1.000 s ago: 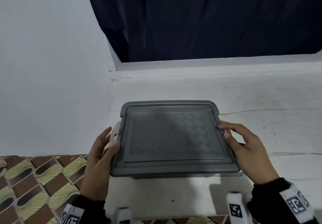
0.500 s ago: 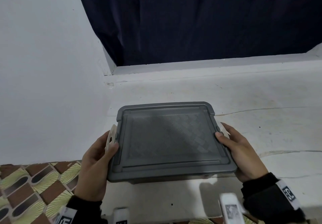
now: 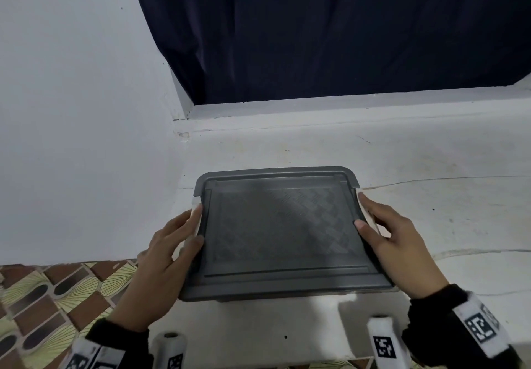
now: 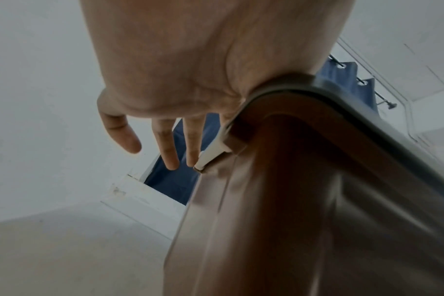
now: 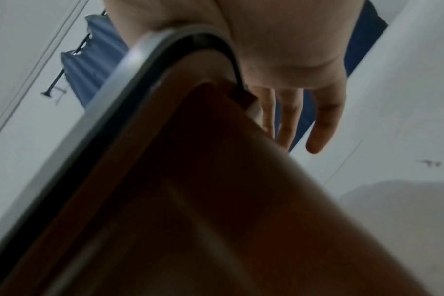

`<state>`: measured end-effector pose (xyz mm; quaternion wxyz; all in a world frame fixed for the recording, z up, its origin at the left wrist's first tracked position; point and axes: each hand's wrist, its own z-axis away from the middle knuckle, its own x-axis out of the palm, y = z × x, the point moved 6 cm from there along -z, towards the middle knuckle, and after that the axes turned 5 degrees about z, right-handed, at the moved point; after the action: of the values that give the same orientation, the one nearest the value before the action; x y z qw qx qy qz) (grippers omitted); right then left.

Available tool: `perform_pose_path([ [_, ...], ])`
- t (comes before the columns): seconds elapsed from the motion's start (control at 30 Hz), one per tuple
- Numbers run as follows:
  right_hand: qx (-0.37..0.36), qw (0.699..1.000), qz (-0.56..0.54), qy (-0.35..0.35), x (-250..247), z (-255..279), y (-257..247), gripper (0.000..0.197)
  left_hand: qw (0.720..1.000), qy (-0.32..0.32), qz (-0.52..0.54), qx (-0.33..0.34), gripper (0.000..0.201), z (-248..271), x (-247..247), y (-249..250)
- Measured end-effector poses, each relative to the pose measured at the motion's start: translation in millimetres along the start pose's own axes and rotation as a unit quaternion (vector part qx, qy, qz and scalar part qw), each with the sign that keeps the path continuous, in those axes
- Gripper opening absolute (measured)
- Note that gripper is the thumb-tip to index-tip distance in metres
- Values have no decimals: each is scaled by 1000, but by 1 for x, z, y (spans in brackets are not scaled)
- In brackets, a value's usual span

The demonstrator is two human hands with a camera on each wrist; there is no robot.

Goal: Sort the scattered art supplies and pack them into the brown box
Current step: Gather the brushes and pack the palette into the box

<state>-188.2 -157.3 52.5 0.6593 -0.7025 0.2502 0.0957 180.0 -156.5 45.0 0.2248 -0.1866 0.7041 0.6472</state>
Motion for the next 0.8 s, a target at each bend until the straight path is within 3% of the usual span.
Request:
perform_pose_path([
  [0.17,-16,989,133,-62,12,0,-12,64,997,-20,-62,-29,49,-2,0,9],
  [0.27,-31,981,181,-61,16,0,-15,61,996,-5,-85,-29,44,-1,0,14],
  [0.47,-35,986,166,2,11,-4,-16,51,997,68,-8,-36,38,-7,7,24],
  [0.6,-20,989,145,7,12,-14,-16,48,989,140,-27,-42,51,-11,1,28],
  [0.8,-31,990,131,40,17,-38,-18,44,987,147,-24,-54,51,-39,0,18],
])
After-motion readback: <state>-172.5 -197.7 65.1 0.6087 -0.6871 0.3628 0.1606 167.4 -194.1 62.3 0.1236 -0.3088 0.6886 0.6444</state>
